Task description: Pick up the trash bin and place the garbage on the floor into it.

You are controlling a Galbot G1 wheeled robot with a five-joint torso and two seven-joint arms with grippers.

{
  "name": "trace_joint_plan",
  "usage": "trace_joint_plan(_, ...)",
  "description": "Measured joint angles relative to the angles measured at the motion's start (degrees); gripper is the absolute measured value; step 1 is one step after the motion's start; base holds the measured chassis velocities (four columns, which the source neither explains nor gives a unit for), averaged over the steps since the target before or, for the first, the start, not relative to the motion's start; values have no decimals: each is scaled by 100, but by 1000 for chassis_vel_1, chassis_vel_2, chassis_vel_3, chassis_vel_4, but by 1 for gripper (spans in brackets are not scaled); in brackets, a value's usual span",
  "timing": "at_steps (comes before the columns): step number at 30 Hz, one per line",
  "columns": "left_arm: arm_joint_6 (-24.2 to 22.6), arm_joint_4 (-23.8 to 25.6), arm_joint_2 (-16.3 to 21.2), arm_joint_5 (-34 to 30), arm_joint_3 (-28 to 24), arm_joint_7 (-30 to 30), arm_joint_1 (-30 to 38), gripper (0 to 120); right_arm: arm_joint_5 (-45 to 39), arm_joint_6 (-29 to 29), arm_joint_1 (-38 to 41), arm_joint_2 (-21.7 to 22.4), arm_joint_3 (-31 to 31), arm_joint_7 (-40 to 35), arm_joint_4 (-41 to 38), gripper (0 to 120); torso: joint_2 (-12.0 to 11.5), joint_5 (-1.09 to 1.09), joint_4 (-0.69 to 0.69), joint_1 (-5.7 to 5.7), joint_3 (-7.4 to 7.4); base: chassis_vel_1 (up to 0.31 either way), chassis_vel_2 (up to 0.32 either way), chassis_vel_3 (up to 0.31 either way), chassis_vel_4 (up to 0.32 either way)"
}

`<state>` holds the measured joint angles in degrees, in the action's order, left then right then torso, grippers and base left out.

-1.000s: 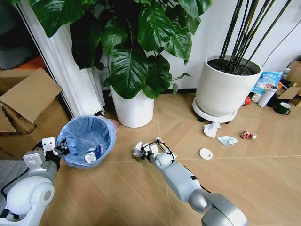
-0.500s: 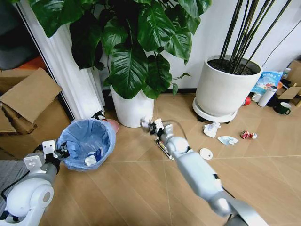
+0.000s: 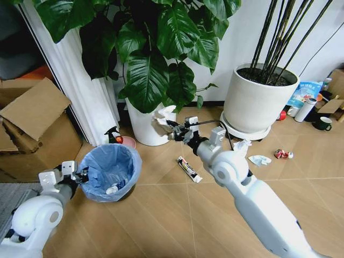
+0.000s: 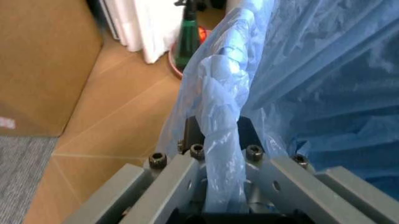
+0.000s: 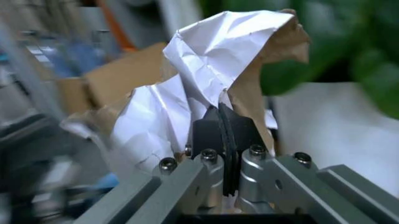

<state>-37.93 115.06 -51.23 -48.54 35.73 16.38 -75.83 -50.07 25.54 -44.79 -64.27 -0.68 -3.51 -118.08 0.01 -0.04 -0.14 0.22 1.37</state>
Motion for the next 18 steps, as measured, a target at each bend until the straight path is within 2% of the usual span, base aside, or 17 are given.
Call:
trace_joint_plan(3, -58, -87, 108, -137, -106, -53, 159, 0, -218, 44, 271, -61, -430, -51, -81, 0, 0, 0, 0, 0, 1, 0, 0, 0, 0)
trace_joint_plan(7, -93, -89, 156, -318, -151, -56, 213, 0, -354, 47, 807, -524, -1154, -142, 246, 0, 0, -1, 4, 0, 1, 0, 0, 0, 0)
trace_joint_plan(10, -94, -90, 159, -348, -158, -52, 248, 0, -352, 43, 981, -680, -1433, -159, 456, 0, 0, -1, 4, 0, 1, 0, 0, 0, 0)
trace_joint_plan(18, -88, -118, 151, -387, -76, -44, 280, 0, -286, 262, 1070, -702, -1958, -293, 622, 0, 0, -1, 1, 0, 1, 0, 0, 0, 0)
